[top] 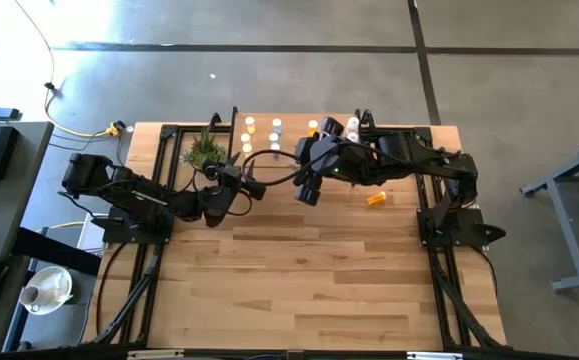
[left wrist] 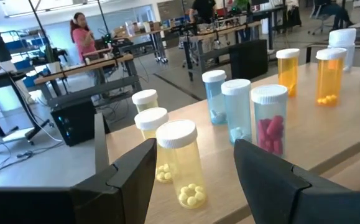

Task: Pick and place medicine bottles onto shelf by color
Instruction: Put the yellow pill bottle on the shelf aligned with the other yellow pill bottles

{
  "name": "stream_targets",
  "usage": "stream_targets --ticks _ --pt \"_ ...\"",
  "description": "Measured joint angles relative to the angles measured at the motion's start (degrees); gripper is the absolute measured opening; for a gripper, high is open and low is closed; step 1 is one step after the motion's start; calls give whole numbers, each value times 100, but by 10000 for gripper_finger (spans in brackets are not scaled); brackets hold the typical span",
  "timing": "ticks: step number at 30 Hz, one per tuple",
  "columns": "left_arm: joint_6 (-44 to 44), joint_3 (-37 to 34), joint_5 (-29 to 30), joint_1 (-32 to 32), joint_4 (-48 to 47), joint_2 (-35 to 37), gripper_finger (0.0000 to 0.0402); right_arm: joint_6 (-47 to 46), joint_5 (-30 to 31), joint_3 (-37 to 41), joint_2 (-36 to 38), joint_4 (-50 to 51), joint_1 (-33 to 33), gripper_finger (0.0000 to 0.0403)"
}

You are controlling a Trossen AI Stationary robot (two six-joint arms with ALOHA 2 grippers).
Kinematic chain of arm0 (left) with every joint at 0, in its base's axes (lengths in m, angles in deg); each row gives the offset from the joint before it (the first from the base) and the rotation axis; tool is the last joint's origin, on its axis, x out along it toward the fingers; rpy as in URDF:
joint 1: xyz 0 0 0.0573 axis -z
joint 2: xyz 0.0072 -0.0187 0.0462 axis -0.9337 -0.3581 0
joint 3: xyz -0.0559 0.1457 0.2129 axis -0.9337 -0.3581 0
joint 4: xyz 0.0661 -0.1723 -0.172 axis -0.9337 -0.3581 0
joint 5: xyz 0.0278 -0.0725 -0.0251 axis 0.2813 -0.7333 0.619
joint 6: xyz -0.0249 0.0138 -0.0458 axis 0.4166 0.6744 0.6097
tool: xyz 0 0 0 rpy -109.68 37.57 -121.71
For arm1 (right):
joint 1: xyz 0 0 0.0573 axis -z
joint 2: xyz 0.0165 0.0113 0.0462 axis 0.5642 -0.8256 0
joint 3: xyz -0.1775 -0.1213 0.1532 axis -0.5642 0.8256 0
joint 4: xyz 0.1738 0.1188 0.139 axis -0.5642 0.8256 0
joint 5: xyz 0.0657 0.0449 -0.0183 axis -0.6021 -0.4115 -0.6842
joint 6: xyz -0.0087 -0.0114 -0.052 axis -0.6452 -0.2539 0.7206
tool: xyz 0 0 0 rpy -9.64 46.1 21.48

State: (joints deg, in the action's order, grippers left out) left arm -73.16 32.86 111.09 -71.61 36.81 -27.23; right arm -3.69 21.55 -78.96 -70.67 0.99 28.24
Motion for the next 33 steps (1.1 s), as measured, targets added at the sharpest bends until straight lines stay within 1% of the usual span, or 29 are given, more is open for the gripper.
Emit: stream_targets --ticks 5,10,13,17,26,33 --pt "-2 -1 -23 0 0 0 204 522 425 0 0 13 0 200" --pt "46 -2 97 48 2 0 204 1107 1171 0 0 117 13 200" --pt "42 -2 180 52 -29 0 204 1138 1518 0 0 265 54 200" --pt "16 -2 181 -71 -44 0 204 1107 1558 0 0 448 141 200" --pt "-107 -2 174 -458 -44 0 204 1136 1554 0 0 472 332 200" --pt "-14 -2 41 -542 -44 0 204 1145 1536 0 0 472 392 200"
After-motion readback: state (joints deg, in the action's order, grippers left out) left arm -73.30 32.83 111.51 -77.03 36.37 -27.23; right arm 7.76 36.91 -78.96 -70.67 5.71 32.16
